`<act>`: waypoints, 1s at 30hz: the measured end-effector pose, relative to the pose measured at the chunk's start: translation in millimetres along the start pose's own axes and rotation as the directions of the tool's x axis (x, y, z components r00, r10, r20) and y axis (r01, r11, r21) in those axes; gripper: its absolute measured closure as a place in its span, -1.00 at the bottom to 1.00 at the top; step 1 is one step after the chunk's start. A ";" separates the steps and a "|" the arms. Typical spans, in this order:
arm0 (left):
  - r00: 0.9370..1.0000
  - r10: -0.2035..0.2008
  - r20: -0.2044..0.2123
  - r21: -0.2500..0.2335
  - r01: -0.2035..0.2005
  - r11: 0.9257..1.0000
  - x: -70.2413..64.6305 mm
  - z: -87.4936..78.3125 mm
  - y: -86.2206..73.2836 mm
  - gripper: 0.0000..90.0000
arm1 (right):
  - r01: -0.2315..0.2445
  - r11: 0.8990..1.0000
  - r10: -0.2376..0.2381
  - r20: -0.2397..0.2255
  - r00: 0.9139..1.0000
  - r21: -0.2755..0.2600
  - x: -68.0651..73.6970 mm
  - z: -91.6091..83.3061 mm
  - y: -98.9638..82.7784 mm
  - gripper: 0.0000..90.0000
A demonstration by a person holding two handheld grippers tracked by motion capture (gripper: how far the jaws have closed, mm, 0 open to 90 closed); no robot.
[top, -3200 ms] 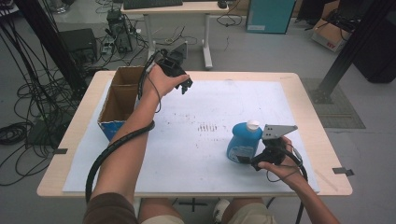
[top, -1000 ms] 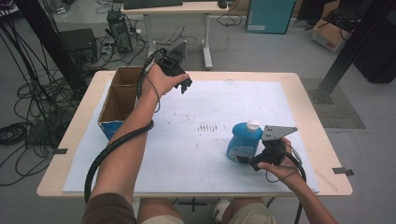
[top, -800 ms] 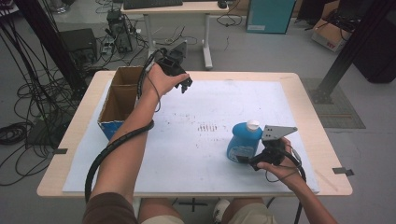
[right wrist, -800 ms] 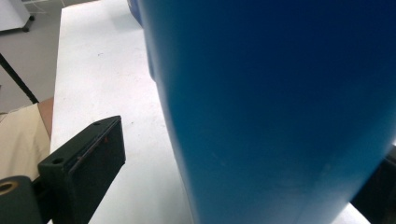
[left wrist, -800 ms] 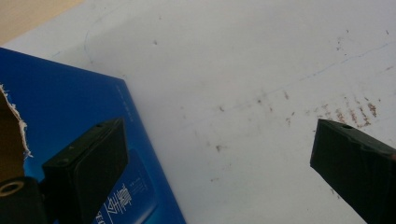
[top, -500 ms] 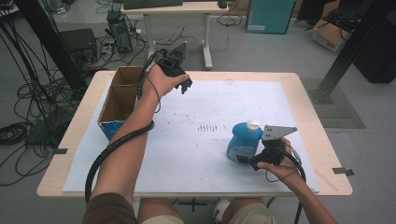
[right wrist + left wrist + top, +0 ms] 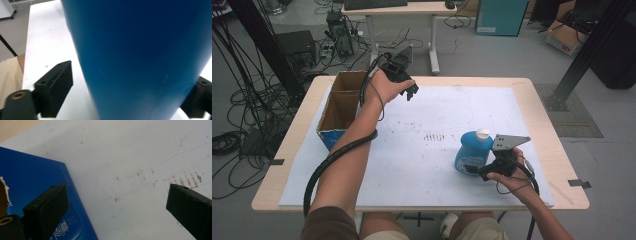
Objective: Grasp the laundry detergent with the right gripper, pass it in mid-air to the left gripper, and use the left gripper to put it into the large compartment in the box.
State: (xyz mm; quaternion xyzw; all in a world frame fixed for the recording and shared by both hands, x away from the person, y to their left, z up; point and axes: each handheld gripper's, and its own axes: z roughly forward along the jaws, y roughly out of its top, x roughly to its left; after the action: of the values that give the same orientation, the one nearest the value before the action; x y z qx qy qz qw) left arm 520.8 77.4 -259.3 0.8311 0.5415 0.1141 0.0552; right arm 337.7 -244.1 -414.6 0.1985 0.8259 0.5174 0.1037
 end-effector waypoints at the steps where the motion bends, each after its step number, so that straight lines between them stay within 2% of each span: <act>1: 1.000 0.000 -0.002 -0.003 0.000 1.000 -0.3 0.4 0.0 -0.89 | 0.000 1.000 0.000 0.004 1.000 -0.001 -0.2 0.2 -0.4 -0.65; 3: 1.000 0.001 -0.001 -0.002 -0.001 1.000 -0.8 0.5 0.2 -0.89 | -0.001 1.000 0.001 0.009 1.000 0.004 -1.7 0.2 -2.4 -0.51; 8: 1.000 0.002 0.000 0.003 -0.002 1.000 -1.5 0.8 0.6 -0.89 | 0.002 1.000 -0.002 0.008 1.000 0.006 -3.6 1.3 -4.5 -0.38; 10: 1.000 0.001 -0.001 0.002 -0.001 1.000 -1.4 0.7 0.9 -0.89 | 0.012 1.000 -0.012 0.008 1.000 -0.001 -3.5 1.8 -5.2 -0.27; 14: 1.000 0.005 0.001 0.006 -0.005 1.000 -1.1 0.5 1.3 -0.89 | 0.013 1.000 -0.013 0.000 1.000 0.003 -3.5 2.6 -5.2 -0.20; 15: 1.000 0.005 -0.002 0.005 -0.005 1.000 -1.1 0.8 1.2 -0.89 | 0.027 1.000 -0.027 -0.008 1.000 -0.001 -4.3 3.1 -5.2 -0.14; 17: 1.000 0.000 -0.002 0.005 0.000 1.000 -0.9 1.4 1.1 -0.89 | 0.045 0.999 -0.045 -0.009 0.999 -0.009 -4.4 3.9 -4.9 -0.13; 18: 1.000 0.000 -0.003 0.003 0.000 1.000 -0.3 1.8 0.9 -0.89 | 0.080 0.997 -0.080 -0.006 0.997 -0.016 -6.5 4.0 -4.7 -0.13; 28: 1.000 -0.007 -0.003 0.001 0.007 1.000 1.2 0.8 0.0 -0.89 | 0.068 0.998 -0.068 -0.007 0.998 -0.009 -5.3 3.6 -4.5 -0.12; 30: 1.000 -0.004 -0.003 0.002 0.004 1.000 1.5 -0.2 0.0 -0.89 | 0.080 0.997 -0.080 -0.007 0.997 -0.014 -6.3 3.8 -4.7 -0.12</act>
State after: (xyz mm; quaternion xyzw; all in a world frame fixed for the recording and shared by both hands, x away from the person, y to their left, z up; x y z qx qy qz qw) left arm 521.3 78.7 -258.9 0.8298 0.5436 0.1146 0.0537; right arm 343.7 -245.6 -420.7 0.1626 0.8301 0.5192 0.1223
